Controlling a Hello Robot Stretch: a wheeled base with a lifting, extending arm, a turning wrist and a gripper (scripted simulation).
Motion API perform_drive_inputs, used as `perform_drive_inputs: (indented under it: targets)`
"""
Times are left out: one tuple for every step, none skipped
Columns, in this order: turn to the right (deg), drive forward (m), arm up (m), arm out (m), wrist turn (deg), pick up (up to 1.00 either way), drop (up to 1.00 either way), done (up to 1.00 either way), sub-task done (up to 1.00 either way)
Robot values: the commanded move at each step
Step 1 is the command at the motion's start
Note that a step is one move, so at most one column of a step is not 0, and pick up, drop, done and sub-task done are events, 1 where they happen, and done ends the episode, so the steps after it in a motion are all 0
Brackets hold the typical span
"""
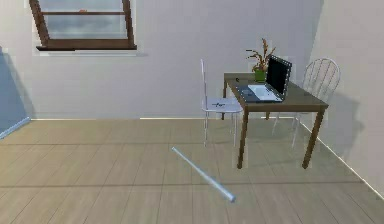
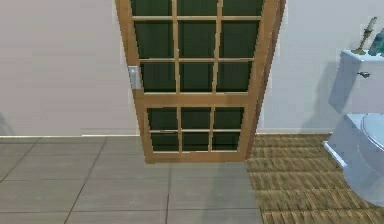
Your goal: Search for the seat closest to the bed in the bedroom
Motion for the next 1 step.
perform_drive_inputs:
  targets:
    - [0.0, 0.55, 0.00, 0.00, 0.0, 0.00, 0.00, 0.00, 0.00]
